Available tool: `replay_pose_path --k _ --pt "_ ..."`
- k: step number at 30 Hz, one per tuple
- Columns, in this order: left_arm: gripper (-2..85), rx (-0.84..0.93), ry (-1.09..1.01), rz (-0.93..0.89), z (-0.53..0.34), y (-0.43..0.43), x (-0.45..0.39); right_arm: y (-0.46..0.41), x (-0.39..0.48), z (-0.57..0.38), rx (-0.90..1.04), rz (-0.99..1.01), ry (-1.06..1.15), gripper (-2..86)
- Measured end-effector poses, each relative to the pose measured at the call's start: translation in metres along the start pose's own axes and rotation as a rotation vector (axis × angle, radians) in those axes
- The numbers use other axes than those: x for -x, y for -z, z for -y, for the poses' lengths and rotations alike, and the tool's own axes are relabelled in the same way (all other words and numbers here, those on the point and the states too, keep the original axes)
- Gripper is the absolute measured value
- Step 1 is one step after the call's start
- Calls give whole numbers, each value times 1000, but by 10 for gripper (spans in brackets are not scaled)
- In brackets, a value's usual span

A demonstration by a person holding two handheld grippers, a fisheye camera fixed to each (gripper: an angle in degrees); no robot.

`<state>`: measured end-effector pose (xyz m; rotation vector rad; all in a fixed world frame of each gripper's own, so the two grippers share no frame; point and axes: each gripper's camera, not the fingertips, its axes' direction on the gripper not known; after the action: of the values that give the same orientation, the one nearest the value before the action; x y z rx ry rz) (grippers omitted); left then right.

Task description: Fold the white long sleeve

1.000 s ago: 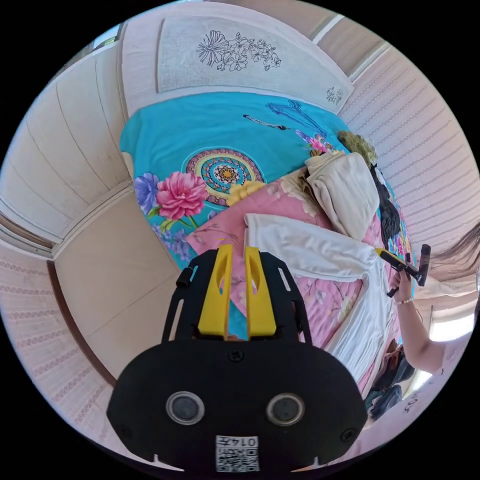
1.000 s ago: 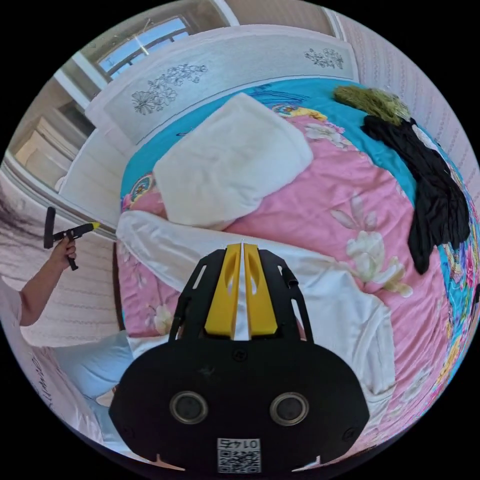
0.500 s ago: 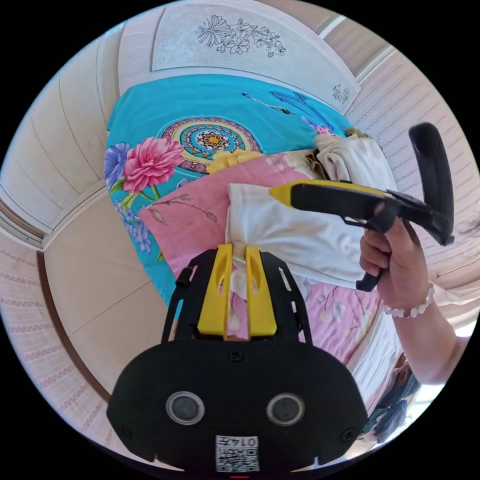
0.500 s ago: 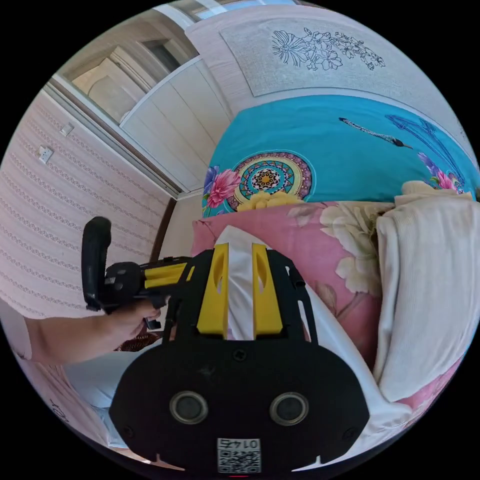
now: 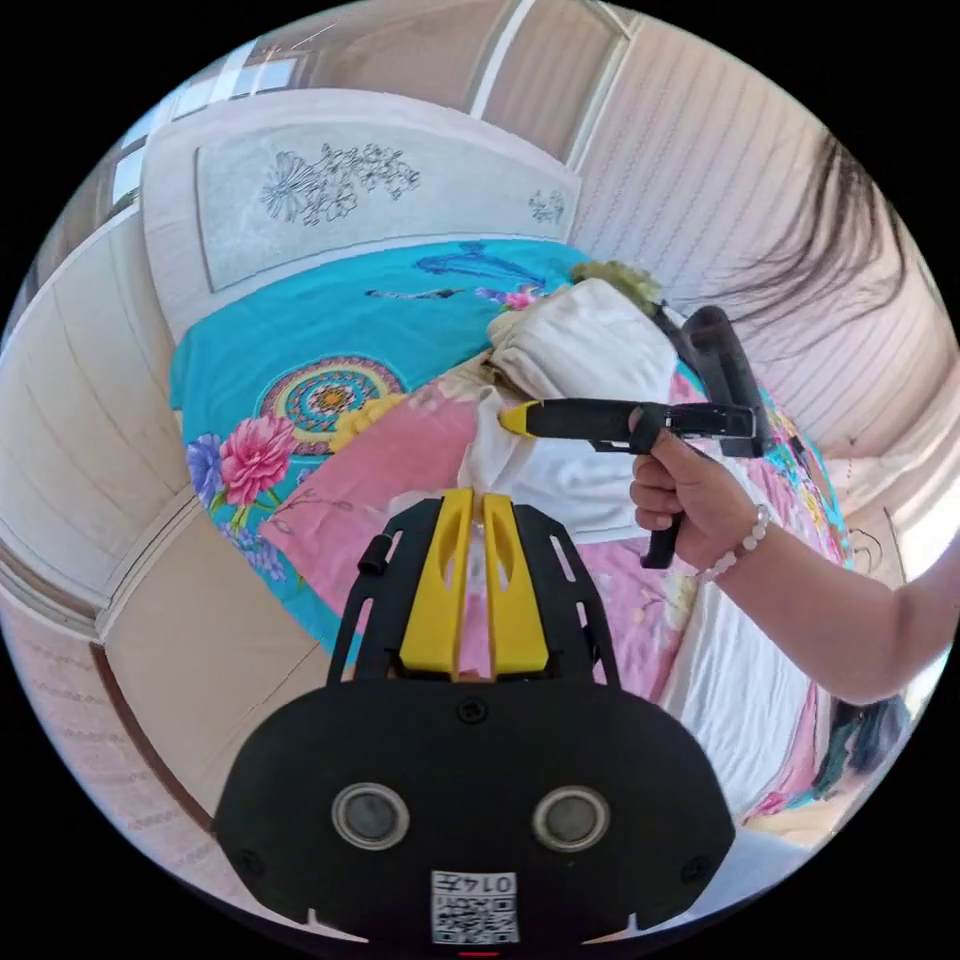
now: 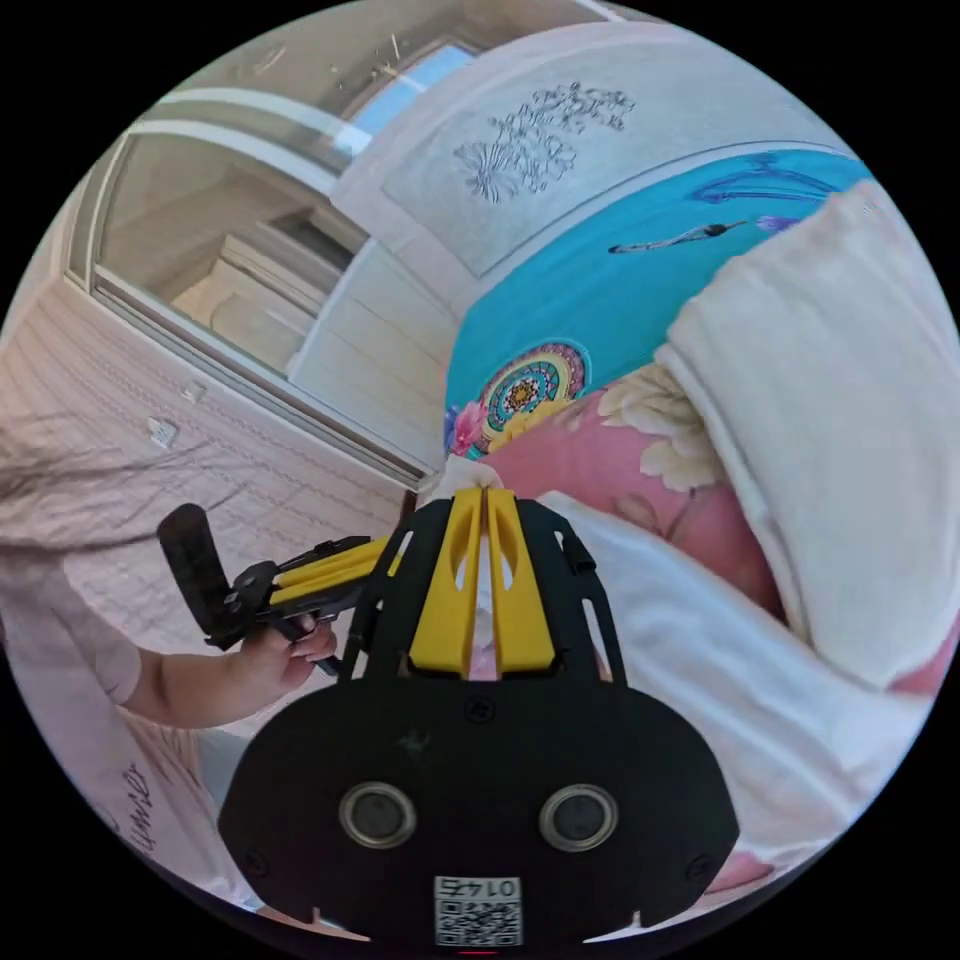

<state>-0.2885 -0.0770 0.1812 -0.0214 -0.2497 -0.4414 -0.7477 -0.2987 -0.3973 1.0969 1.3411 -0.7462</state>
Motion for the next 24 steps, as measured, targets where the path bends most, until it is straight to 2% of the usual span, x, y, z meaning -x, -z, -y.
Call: replay_pose_path --k 5,8,10,16,20,24 --pt "-6 58 -266 -262 -8 -2 -95 103 -47 -159 -248 154 -231 1" --pt "-6 105 -354 -472 -15 -10 -156 158 -55 -263 -344 107 -345 0" --pt "-5 147 -492 -609 -23 -11 -205 181 -53 -321 -375 131 -416 0" --pt "-6 184 -792 -814 -44 6 -301 234 -16 -474 -536 160 -523 0" --pt "-5 227 -845 -949 -50 8 -348 266 5 -550 -767 157 -538 -1" --pt "-5 276 -911 -1027 -63 -4 -396 278 17 -601 -820 122 -549 -1"
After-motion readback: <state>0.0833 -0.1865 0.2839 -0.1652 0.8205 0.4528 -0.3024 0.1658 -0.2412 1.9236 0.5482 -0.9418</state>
